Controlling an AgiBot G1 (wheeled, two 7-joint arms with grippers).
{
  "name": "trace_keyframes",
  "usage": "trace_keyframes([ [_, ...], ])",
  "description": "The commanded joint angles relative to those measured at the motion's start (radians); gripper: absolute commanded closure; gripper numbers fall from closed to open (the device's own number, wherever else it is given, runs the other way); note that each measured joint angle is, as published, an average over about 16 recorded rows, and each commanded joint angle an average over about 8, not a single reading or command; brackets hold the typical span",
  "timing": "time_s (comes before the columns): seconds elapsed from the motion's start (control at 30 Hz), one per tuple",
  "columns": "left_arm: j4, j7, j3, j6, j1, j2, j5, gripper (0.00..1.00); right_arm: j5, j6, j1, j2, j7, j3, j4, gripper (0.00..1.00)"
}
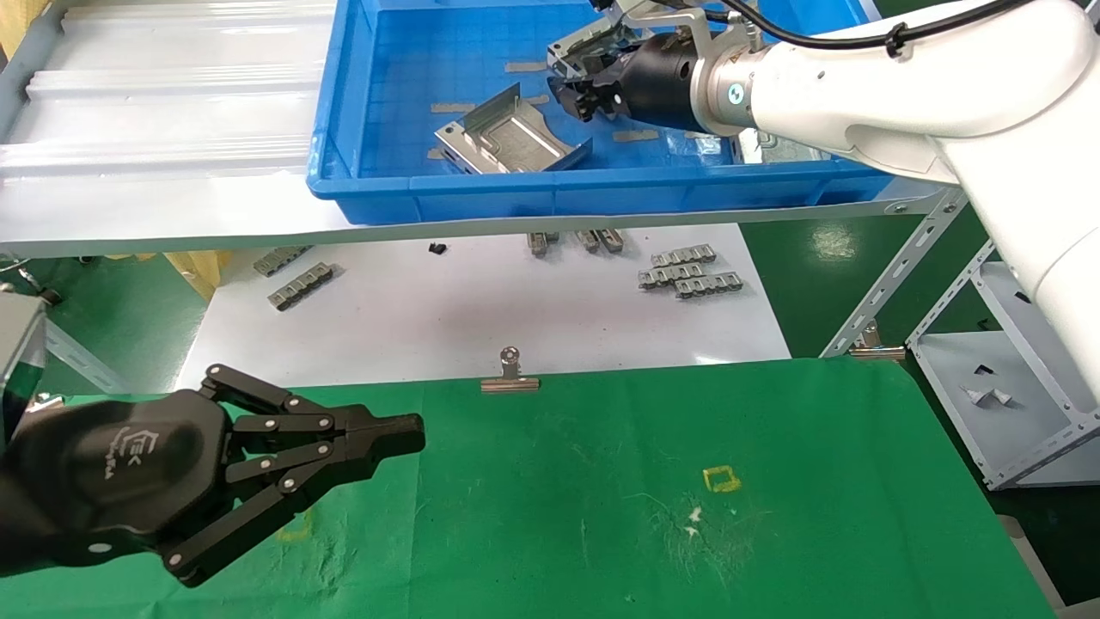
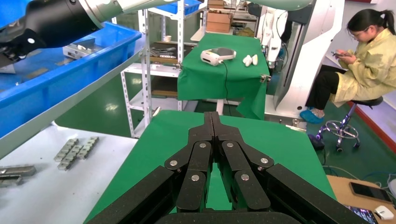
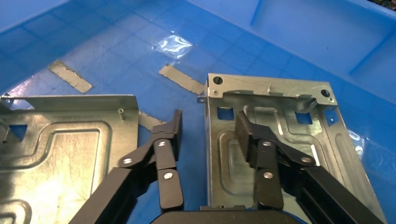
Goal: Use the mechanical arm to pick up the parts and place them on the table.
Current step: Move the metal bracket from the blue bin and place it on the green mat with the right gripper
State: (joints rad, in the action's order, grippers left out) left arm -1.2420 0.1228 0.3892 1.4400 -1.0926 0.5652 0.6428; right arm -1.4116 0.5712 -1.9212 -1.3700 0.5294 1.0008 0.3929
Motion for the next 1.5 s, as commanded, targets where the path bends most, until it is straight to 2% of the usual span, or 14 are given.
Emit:
trace_keyframes([
  [0.03,0.0,0.0,0.0,0.0,0.0,0.0,0.0,1.0,0.009,-0.014,0.001,0.0,0.014,0.021,0.007,1.0],
  [0.43,0.0,0.0,0.0,0.0,0.0,0.0,0.0,1.0,0.065,-0.042,-0.01,0.002,0.039,0.127,0.039,1.0],
  [0.67,0.0,0.0,0.0,0.0,0.0,0.0,0.0,0.99,0.116,-0.053,-0.025,0.007,-0.007,0.147,0.048,1.0],
  [0.7,0.0,0.0,0.0,0.0,0.0,0.0,0.0,0.92,0.125,-0.051,-0.026,0.008,-0.019,0.147,0.048,1.0],
  [0.93,0.0,0.0,0.0,0.0,0.0,0.0,0.0,0.06,0.206,-0.014,-0.059,0.026,-0.123,0.11,0.028,1.0],
  [0.97,0.0,0.0,0.0,0.0,0.0,0.0,0.0,0.0,0.22,-0.001,-0.066,0.032,-0.14,0.101,0.024,1.0],
  [1.03,0.0,0.0,0.0,0.0,0.0,0.0,0.0,0.0,0.246,0.036,-0.082,0.049,-0.176,0.082,0.021,1.0],
  [1.13,0.0,0.0,0.0,0.0,0.0,0.0,0.0,0.0,0.292,0.13,-0.101,0.095,-0.238,0.05,0.038,1.0],
  [1.37,0.0,0.0,0.0,0.0,0.0,0.0,0.0,0.0,0.424,0.473,-0.103,0.261,-0.429,-0.027,0.118,1.0],
  [1.5,0.0,0.0,0.0,0.0,0.0,0.0,0.0,0.0,0.465,0.653,-0.097,0.344,-0.518,-0.044,0.139,1.0],
])
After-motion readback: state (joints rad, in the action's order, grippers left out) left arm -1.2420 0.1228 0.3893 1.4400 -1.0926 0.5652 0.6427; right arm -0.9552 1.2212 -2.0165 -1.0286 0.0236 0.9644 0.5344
